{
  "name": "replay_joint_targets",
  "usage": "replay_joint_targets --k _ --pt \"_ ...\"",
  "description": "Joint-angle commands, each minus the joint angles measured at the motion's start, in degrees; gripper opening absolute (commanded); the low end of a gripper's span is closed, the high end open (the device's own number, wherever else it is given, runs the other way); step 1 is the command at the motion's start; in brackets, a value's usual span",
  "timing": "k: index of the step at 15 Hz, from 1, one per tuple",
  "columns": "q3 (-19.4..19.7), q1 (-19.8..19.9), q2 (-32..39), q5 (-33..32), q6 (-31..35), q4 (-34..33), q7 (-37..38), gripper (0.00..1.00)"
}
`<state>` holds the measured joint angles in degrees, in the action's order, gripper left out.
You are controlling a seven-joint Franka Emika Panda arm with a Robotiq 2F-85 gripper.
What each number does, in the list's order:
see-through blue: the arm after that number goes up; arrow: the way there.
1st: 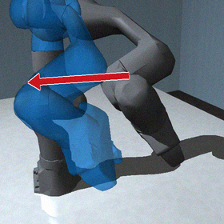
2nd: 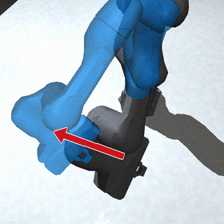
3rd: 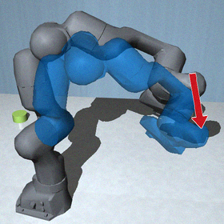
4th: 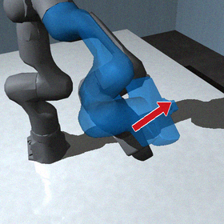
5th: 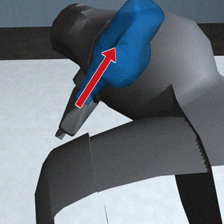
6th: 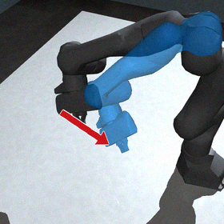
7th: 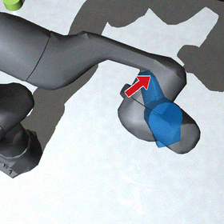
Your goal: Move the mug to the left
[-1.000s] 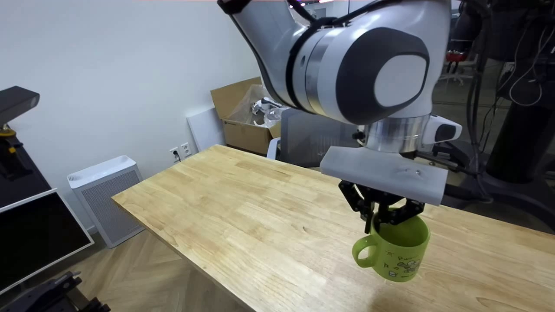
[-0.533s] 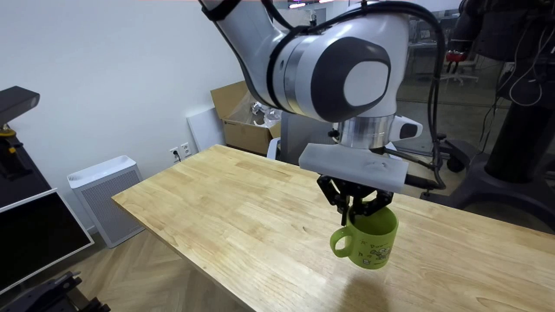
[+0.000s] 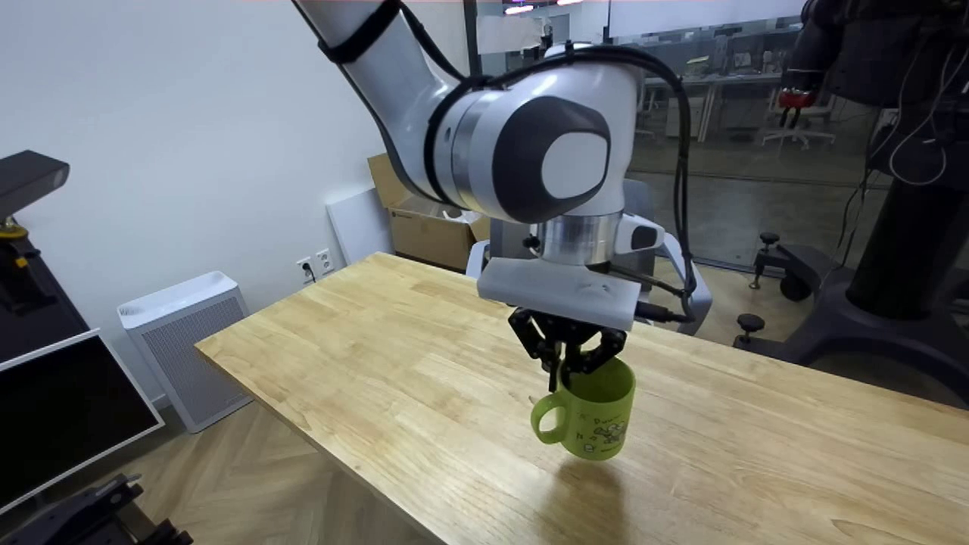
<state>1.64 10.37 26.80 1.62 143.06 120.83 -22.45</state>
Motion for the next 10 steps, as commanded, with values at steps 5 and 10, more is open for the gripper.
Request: replay_joint_targets --k 5,10 --pt "-0.6 -5.0 -1.2 -4.5 0.7 3.2 4.6 0.03" --pt "-0.6 -7.6 -0.6 -7.1 1.7 4.7 6.5 0.03"
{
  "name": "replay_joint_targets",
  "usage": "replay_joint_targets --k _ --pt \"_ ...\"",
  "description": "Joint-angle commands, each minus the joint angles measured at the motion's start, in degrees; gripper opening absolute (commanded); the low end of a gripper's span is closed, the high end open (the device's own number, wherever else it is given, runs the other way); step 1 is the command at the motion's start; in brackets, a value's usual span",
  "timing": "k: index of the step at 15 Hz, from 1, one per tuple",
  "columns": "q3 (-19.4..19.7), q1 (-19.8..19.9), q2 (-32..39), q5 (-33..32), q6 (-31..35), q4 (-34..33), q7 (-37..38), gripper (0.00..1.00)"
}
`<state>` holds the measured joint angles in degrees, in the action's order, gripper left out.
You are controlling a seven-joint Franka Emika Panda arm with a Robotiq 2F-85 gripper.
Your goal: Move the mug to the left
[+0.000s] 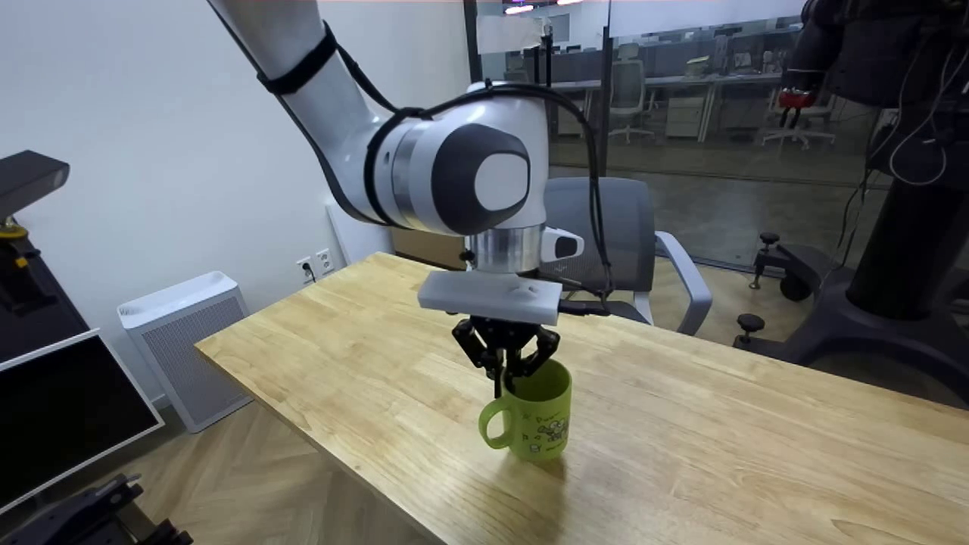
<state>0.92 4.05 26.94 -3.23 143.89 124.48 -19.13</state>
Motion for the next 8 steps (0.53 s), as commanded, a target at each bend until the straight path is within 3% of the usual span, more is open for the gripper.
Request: replay_joint_targets --k 1,8 --pt "0.1 -1.6 -0.5 -2.7 1.3 1.2 3.5 0.03" --pt "-0.2 -1.2 1.3 -2.5 4.0 1.6 3.1 0.03"
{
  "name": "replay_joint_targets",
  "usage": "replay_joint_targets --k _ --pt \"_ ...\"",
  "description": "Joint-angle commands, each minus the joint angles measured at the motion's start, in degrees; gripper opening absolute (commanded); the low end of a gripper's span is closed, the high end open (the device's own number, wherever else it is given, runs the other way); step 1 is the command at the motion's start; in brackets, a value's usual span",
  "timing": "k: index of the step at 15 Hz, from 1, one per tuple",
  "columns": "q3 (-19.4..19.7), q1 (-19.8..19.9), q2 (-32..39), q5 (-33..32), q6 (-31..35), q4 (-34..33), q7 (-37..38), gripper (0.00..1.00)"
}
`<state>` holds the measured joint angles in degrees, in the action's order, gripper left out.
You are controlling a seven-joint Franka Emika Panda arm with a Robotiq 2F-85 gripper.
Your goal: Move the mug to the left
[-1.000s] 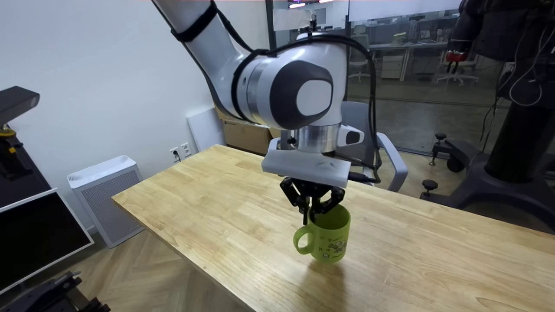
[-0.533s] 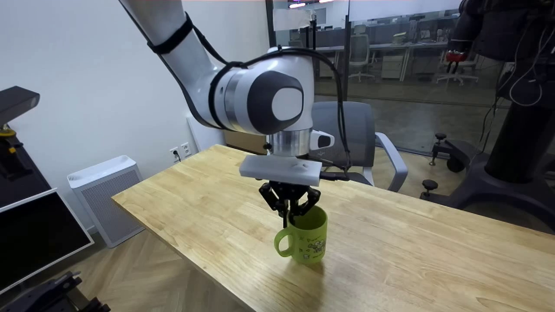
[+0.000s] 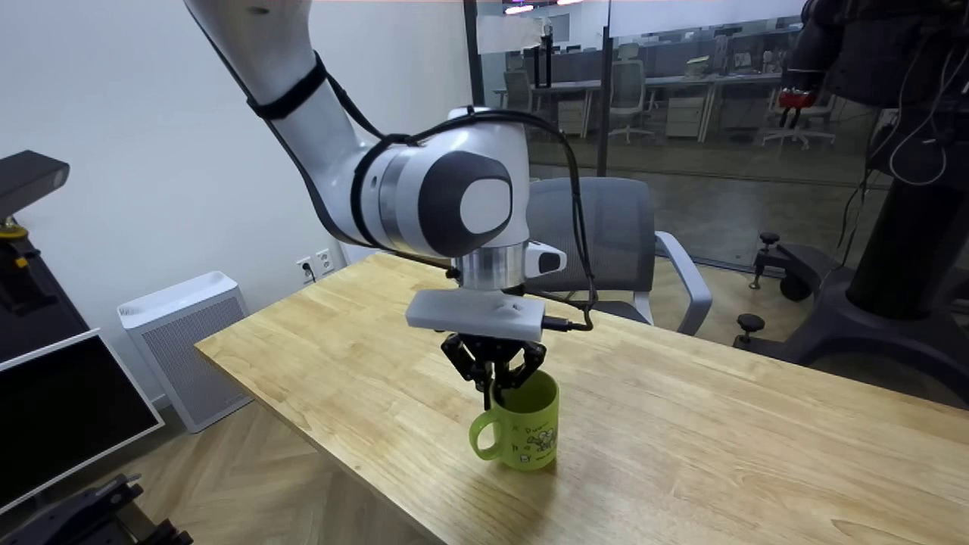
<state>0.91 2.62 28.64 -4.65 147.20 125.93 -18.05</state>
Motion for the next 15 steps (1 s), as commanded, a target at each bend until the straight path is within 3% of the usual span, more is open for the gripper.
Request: replay_joint_targets --k 1,8,9,10,15 --pt "-0.2 0.3 -0.2 -1.0 0.9 0.0 2.0 0.03" --pt "0.4 0.0 0.7 -1.5 0.9 -0.3 2.7 0.03" --pt "0.5 -0.1 0.8 -1.6 0.8 -0.4 2.9 0.35" --pt "0.6 -0.1 0.8 -1.6 0.8 -0.5 3.0 0.36" --pt "1.2 -0.1 1.0 -2.0 0.6 -1.2 3.6 0.69"
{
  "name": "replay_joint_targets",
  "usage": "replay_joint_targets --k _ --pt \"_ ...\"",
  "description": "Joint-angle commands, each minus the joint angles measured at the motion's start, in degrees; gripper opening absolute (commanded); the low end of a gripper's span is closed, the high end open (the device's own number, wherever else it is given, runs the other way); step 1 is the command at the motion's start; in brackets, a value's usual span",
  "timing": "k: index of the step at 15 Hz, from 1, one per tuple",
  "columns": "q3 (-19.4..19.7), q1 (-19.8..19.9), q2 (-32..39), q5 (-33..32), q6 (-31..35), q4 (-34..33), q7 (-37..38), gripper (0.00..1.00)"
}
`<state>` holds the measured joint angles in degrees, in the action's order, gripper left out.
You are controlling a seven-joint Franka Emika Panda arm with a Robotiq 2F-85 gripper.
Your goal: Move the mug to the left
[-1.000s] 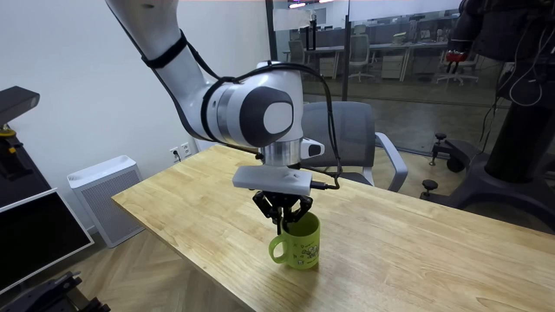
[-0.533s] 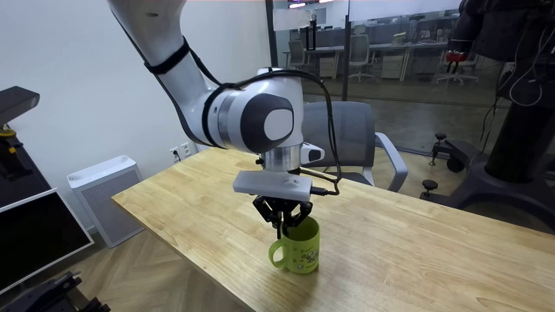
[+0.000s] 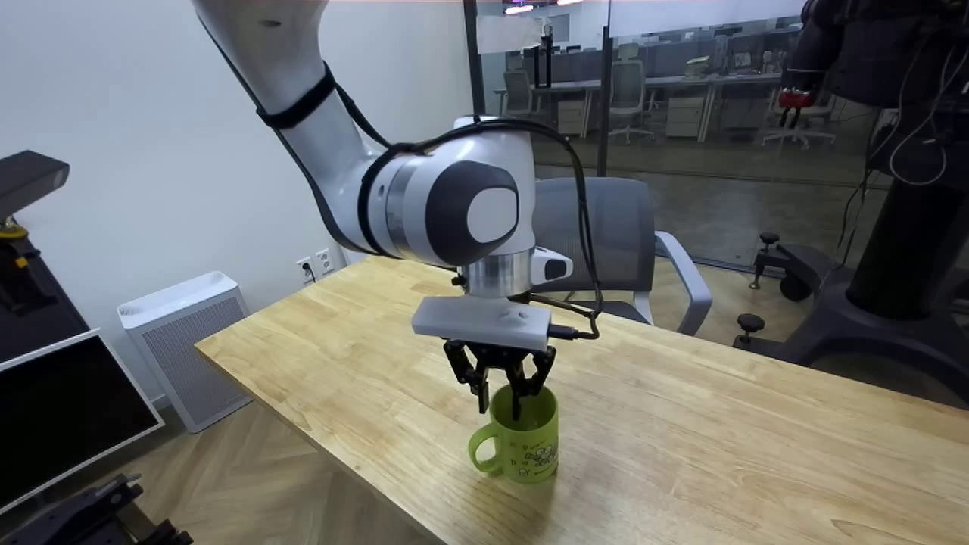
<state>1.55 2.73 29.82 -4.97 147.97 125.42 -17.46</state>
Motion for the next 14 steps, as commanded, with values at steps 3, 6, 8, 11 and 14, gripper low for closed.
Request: replay_joint_targets --k 3,6,8,11,14 --pt "1.0 -0.3 -0.4 -2.3 -0.4 -0.9 3.7 0.88" --pt "2.1 -1.1 -0.7 -3.3 -1.2 -1.4 5.3 1.0" --pt "2.8 -1.6 -1.1 -4.4 -2.0 -2.0 6.8 1.0" --pt "3.3 -2.0 -1.9 -5.3 -3.2 -2.6 8.6 1.0" --pt "3.5 -2.4 -3.1 -6.0 -4.4 -3.3 10.0 1.0"
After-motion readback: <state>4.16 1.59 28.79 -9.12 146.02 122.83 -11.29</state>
